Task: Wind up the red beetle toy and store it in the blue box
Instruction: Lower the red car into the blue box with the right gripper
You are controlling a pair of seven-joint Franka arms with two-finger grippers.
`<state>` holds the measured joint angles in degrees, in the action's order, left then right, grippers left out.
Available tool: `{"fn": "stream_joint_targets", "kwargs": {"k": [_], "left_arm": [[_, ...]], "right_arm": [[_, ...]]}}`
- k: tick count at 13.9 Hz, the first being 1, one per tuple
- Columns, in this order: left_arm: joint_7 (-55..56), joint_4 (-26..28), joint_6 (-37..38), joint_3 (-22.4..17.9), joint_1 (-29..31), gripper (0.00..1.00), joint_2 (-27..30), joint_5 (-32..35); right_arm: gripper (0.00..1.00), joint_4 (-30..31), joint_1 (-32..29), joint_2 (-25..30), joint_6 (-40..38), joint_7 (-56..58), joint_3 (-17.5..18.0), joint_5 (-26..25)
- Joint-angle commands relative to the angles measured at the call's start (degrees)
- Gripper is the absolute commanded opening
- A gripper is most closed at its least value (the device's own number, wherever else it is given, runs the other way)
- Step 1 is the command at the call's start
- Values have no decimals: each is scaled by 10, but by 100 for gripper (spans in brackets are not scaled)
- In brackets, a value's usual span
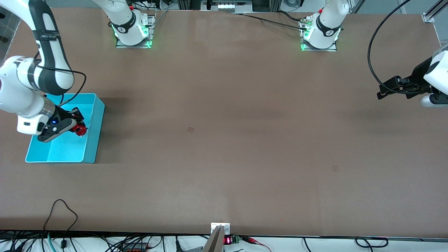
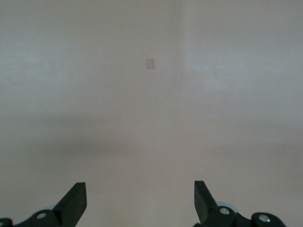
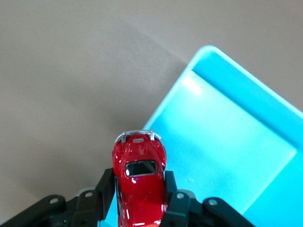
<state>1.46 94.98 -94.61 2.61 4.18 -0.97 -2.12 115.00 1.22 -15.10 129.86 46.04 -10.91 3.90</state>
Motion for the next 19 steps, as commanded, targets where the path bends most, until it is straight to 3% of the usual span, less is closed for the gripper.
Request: {"fn": "stream_joint_targets", "kwargs": {"k": [1, 4, 8, 14, 15, 16, 17, 18, 19], "left_arm": [[-8, -1, 16, 6, 4, 100, 10, 22], [-9, -1, 16, 6, 4, 100, 12, 21], [-8, -1, 16, 6, 5, 100, 12, 14], [-8, -1, 20, 6, 4, 100, 12, 14], [-8, -1, 19, 6, 4, 100, 12, 14], [-8, -1, 18, 6, 4, 100, 12, 14], [-8, -1, 17, 6, 4, 100, 12, 15], [-8, -1, 17, 6, 3, 100, 12, 14], [-8, -2, 17, 6, 0, 100, 12, 14]], "right_arm": [[0, 3, -7, 7, -14, -19, -21, 11], [0, 6, -22, -8, -7, -121, -42, 7], [0, 9, -21, -62, 22, -298, -44, -22], [0, 29, -22, -129, 94, -316, -57, -49], [4, 29, -22, -128, 94, -313, -59, -52], [27, 28, -22, -126, 94, -311, -60, -53], [93, 27, -22, -124, 94, -312, -60, -52], [100, 25, -23, -116, 93, -308, -60, -52], [100, 22, -22, -96, 87, -310, -59, -52]]}}
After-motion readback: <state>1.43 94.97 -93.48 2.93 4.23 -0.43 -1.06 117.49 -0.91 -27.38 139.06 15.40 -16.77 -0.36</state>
